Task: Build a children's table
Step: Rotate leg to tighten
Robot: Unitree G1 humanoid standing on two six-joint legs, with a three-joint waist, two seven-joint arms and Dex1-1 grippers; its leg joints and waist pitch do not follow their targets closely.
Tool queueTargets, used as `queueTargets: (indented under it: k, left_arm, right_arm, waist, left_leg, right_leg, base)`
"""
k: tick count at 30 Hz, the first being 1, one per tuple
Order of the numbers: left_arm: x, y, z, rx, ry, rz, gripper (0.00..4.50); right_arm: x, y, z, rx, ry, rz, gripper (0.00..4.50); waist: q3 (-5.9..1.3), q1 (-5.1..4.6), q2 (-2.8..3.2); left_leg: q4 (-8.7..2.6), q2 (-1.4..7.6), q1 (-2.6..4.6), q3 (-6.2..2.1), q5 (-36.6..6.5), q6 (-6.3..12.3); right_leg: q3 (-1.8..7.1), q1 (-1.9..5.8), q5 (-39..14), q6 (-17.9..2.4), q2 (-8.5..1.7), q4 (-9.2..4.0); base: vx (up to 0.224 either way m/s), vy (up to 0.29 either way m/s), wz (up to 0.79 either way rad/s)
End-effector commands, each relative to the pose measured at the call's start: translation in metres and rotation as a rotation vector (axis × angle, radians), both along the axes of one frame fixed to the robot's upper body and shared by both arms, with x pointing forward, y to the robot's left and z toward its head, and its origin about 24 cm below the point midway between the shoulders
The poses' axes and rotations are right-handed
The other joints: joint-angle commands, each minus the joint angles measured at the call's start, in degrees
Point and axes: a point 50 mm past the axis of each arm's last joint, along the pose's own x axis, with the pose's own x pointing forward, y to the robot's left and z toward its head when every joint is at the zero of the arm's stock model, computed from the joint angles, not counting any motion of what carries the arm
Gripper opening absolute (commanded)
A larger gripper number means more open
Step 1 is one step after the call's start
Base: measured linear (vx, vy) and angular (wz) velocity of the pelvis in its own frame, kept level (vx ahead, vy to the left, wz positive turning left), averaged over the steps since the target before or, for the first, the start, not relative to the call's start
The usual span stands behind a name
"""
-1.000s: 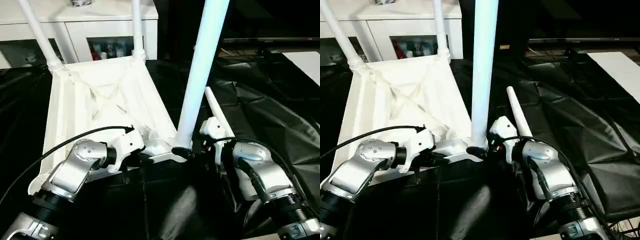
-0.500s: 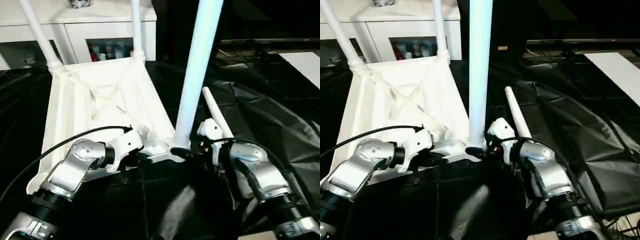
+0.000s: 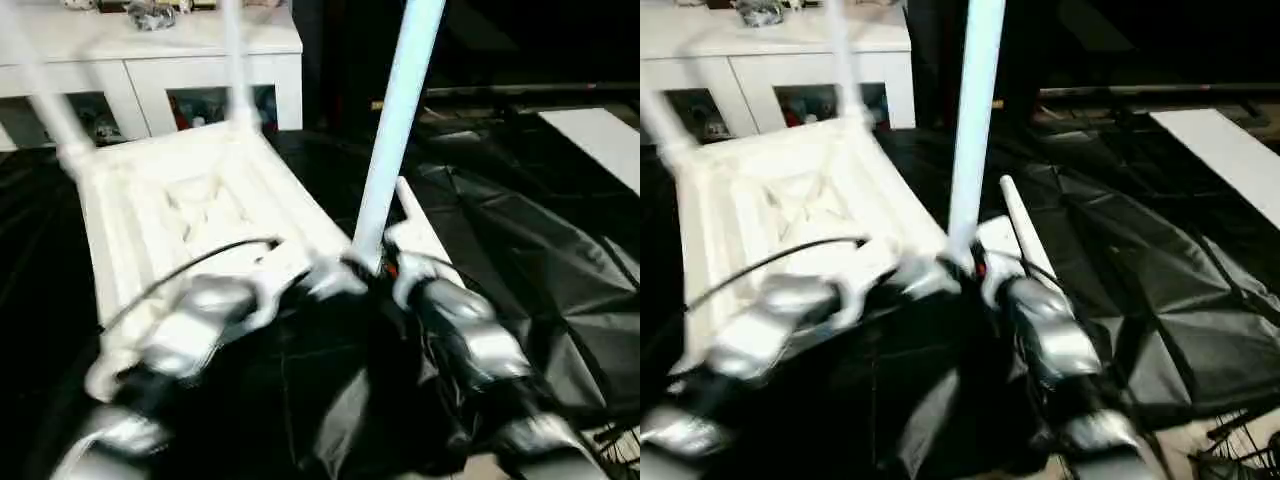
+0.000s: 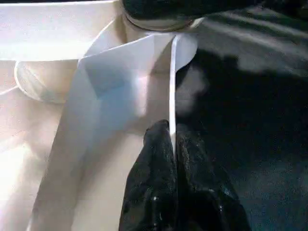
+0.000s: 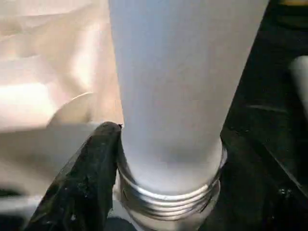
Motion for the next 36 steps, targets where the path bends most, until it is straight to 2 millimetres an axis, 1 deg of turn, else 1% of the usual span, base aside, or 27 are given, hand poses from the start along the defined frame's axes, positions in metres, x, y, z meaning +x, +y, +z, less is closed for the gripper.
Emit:
queueTargets:
  k: [1,2,5,7,9,10,11,12,13,14,15,17,18,19,20,22,23,24,25,26,27,28,29,31,33,35,36]
  left_arm:
    - [-0.003,-0.007,-0.014,0.034,0.048,0.039,0.00]
    - [-0.003,-0.009,-0.014,0.035,0.050,0.041,0.00]
    - [-0.002,-0.010,-0.012,0.043,0.040,0.037,0.00]
    - [-0.002,-0.006,-0.010,0.056,0.022,0.023,0.00]
    - [-0.002,-0.002,-0.009,0.067,0.016,0.017,0.00]
    - [-0.002,-0.001,-0.008,0.069,0.016,0.018,0.00]
    - [-0.002,0.001,-0.008,0.071,0.011,0.013,0.00]
    - [-0.003,0.004,-0.007,0.074,0.004,0.004,0.00]
    - [-0.003,0.006,-0.006,0.078,-0.001,-0.006,0.00]
    - [-0.004,0.007,-0.005,0.079,-0.018,-0.029,0.00]
    - [-0.006,0.009,-0.004,0.077,-0.018,-0.043,0.00]
    - [-0.010,0.014,-0.003,0.069,-0.021,-0.086,0.00]
    - [-0.013,0.016,-0.002,0.064,-0.023,-0.110,0.00]
    - [-0.014,0.019,-0.002,0.067,-0.021,-0.118,0.00]
    - [-0.017,0.022,0.000,0.062,-0.034,-0.153,0.00]
    - [-0.019,0.024,0.001,0.050,-0.037,-0.177,0.00]
    - [-0.022,0.027,0.003,0.040,-0.035,-0.200,0.00]
    - [-0.025,0.029,0.004,0.025,-0.033,-0.228,0.00]
    - [-0.028,0.030,0.006,0.011,-0.029,-0.250,0.00]
    - [-0.032,0.031,0.007,-0.004,-0.024,-0.291,0.00]
    - [-0.036,0.031,0.009,-0.018,-0.023,-0.337,0.00]
    - [-0.040,0.033,0.010,-0.026,-0.011,-0.363,0.00]
    - [-0.044,0.035,0.012,-0.025,-0.003,-0.388,0.00]
    - [-0.045,0.037,0.013,-0.030,0.008,-0.393,0.00]
    - [-0.047,0.039,0.015,-0.032,0.015,-0.404,0.00]
    - [-0.049,0.041,0.015,-0.029,0.017,-0.415,0.00]
    - [-0.049,0.041,0.015,-0.031,0.021,-0.418,0.00]
  right_arm:
    - [-0.016,0.004,-0.037,-0.027,0.191,-0.033,2.72]
    - [-0.015,0.006,-0.037,-0.021,0.191,-0.044,2.72]
    - [-0.010,0.010,-0.033,-0.018,0.185,-0.054,2.72]
    - [-0.008,0.013,-0.030,0.010,0.169,-0.040,2.72]
    - [-0.007,0.015,-0.026,0.032,0.145,-0.005,2.72]
    - [-0.006,0.015,-0.025,0.042,0.135,0.008,3.07]
    - [-0.006,0.016,-0.022,0.055,0.121,0.022,3.07]
    - [-0.006,0.016,-0.018,0.074,0.096,0.046,3.07]
    - [-0.006,0.017,-0.013,0.101,0.071,0.078,3.28]
    - [-0.006,0.016,-0.010,0.109,0.057,0.098,3.46]
    - [-0.007,0.015,-0.007,0.109,0.041,0.129,3.46]
    - [-0.009,0.010,-0.001,0.089,0.012,0.190,3.61]
    - [-0.011,0.006,0.002,0.074,0.001,0.219,3.86]
    - [-0.012,0.003,0.004,0.072,-0.004,0.239,3.86]
    - [-0.015,-0.004,0.009,0.080,-0.020,0.267,3.86]
    - [-0.016,-0.008,0.012,0.080,-0.029,0.291,3.86]
    - [-0.020,-0.014,0.014,0.063,-0.032,0.342,3.86]
    - [-0.024,-0.017,0.015,0.051,-0.028,0.384,3.86]
    - [-0.027,-0.020,0.015,0.044,-0.023,0.415,3.86]
    - [-0.031,-0.023,0.015,0.038,-0.019,0.452,3.86]
    - [-0.034,-0.027,0.016,0.037,-0.012,0.484,3.86]
    - [-0.038,-0.030,0.016,0.033,-0.006,0.520,3.86]
    - [-0.042,-0.033,0.016,0.023,0.002,0.558,3.86]
    - [-0.046,-0.035,0.016,0.012,0.005,0.594,3.86]
    - [-0.048,-0.037,0.018,0.001,0.003,0.620,3.86]
    - [-0.050,-0.037,0.019,-0.005,-0.001,0.637,3.86]
    - [-0.050,-0.037,0.020,-0.005,-0.005,0.650,3.86]
  waist:
    - [-1.38,-0.35,0.06]
    - [-1.39,-0.35,0.22]
    - [-1.59,-0.44,0.25]
    - [-1.52,-0.38,0.08]
    - [-1.48,-0.40,0.07]
    - [-1.51,-0.35,0.06]
    - [-1.43,-0.34,-0.27]
    - [-1.60,-0.26,-0.29]
    - [-1.67,-0.15,-0.27]
    - [-1.86,0.02,-0.30]
    - [-1.95,0.15,-0.32]
    - [-1.91,0.26,-0.47]
    - [-2.00,0.48,-0.51]
    - [-2.10,0.50,-0.45]
    - [-2.16,0.55,-0.37]
    - [-2.53,0.73,-0.44]
    - [-2.92,1.02,-0.33]
    - [-3.39,1.16,-0.36]
    - [-3.46,1.22,-0.22]
    - [-3.23,1.32,-0.15]
    - [-3.40,1.56,0.03]
    - [-3.40,1.50,-0.03]
    - [-3.47,1.73,0.24]
    - [-3.33,1.82,0.24]
    - [-3.18,1.98,0.42]
    - [-2.82,2.00,0.39]
    - [-2.82,2.05,0.48]
  left_leg:
    - [-4.78,2.62,1.56,-2.33,-28.90,-2.56]
    - [-5.04,2.69,1.80,-2.48,-29.89,-2.53]
    - [-5.70,2.87,1.06,-2.68,-29.46,-2.51]
    - [-5.57,2.76,1.41,-2.50,-30.42,-2.33]
    - [-5.62,2.75,1.25,-2.60,-30.58,-2.13]
    - [-5.64,2.79,1.25,-2.61,-30.58,-2.08]
    - [-5.62,2.80,1.26,-2.55,-30.38,-1.80]
    - [-5.67,2.87,0.98,-2.52,-28.86,-1.54]
    - [-5.78,2.94,0.75,-2.49,-27.68,-1.29]
    - [-5.80,3.10,0.49,-2.25,-25.06,-0.88]
    - [-5.71,3.17,0.50,-1.97,-23.05,-0.26]
    - [-5.62,3.18,0.38,-1.59,-20.78,0.46]
    - [-5.58,3.20,0.19,-1.57,-18.86,1.03]
    - [-5.50,3.21,0.12,-1.49,-18.05,1.28]
    - [-5.36,3.23,0.24,-1.28,-17.06,1.69]
    - [-5.05,3.19,0.10,-1.05,-13.87,2.22]
    - [-4.75,3.17,0.03,-0.98,-10.24,3.00]
    - [-4.22,3.09,-0.47,-1.01,-4.79,4.23]
    - [-4.00,3.01,-0.64,-0.98,-2.69,5.10]
    - [-3.86,2.99,-0.61,-0.79,-1.58,6.41]
    - [-3.60,2.99,-0.27,-0.71,-2.21,7.06]
    - [-3.62,2.97,-0.40,-0.74,-2.20,7.36]
    - [-3.58,3.17,-0.25,-0.78,-2.47,7.58]
    - [-3.66,3.35,-0.10,-0.73,-3.12,7.43]
    - [-3.86,3.48,0.00,-0.79,-5.21,6.36]
    - [-4.17,3.51,0.10,-0.80,-8.91,4.46]
    - [-4.29,3.58,0.18,-0.89,-10.46,3.43]
  right_leg:
    - [1.91,-0.05,-36.28,-4.94,-4.85,-6.88]
    - [1.78,-0.11,-35.65,-4.65,-4.81,-7.13]
    - [1.81,0.51,-30.55,-5.47,-4.77,-6.69]
    - [2.02,0.01,-31.14,-5.62,-4.86,-6.86]
    - [2.08,0.05,-32.54,-5.26,-5.07,-7.00]
    - [2.11,0.03,-32.58,-5.17,-5.10,-6.98]
    - [2.16,-0.11,-33.10,-5.12,-5.17,-7.07]
    - [2.31,0.22,-32.04,-5.41,-5.30,-6.85]
    - [2.40,0.39,-30.84,-5.66,-5.31,-6.68]
    - [2.62,0.56,-27.14,-6.51,-5.23,-6.38]
    - [2.75,0.62,-23.57,-7.72,-5.11,-6.08]
    - [2.85,0.81,-20.82,-8.98,-5.00,-5.80]
    - [2.77,1.22,-19.55,-9.27,-4.91,-5.65]
    - [2.79,1.32,-18.69,-9.48,-4.88,-5.48]
    - [2.86,1.15,-17.64,-10.13,-4.83,-5.45]
    - [2.87,1.55,-13.71,-11.00,-4.78,-5.00]
    - [2.76,1.86,-8.99,-11.74,-4.71,-4.49]
    - [2.58,2.39,-1.09,-12.88,-4.52,-3.39]
    - [2.51,2.44,2.79,-13.34,-4.33,-2.97]
    - [2.43,2.12,6.67,-14.53,-4.19,-2.77]
    - [2.46,2.05,8.05,-15.34,-4.21,-2.59]
    - [2.45,2.23,8.43,-15.60,-4.21,-2.53]
    - [2.41,2.24,8.43,-15.91,-4.26,-2.44]
    - [2.37,2.13,7.38,-16.21,-4.12,-2.57]
    - [2.28,2.12,3.82,-16.19,-4.15,-2.83]
    - [2.39,1.91,-2.34,-15.36,-4.26,-3.37]
    - [2.44,1.95,-5.15,-14.83,-4.40,-3.57]
  base:
    - [0.000,0.000,0.00]
    - [0.000,0.000,0.00]
    - [0.000,0.000,0.00]
    - [0.000,0.000,0.00]
    - [0.000,0.000,0.00]
    - [0.000,0.000,0.00]
    - [0.000,0.000,0.00]
    - [0.000,0.000,0.00]
    - [0.000,0.000,0.00]
    - [0.000,0.000,0.00]
    - [0.000,0.000,0.00]
    - [0.000,0.000,0.00]
    - [0.000,0.000,0.00]
    - [0.055,-0.032,0.03]
    - [0.055,-0.032,0.03]
    - [0.062,-0.036,0.04]
    - [0.063,-0.036,0.03]
    - [0.060,-0.024,-0.01]
    - [0.061,-0.009,-0.03]
    - [0.061,-0.009,-0.03]
    - [0.060,-0.002,0.02]
    - [0.000,0.000,0.00]
    - [0.000,0.000,0.00]
    - [0.000,0.000,0.00]
    - [0.000,0.000,0.00]
    - [0.000,0.000,0.00]
    - [0.000,0.000,0.00]
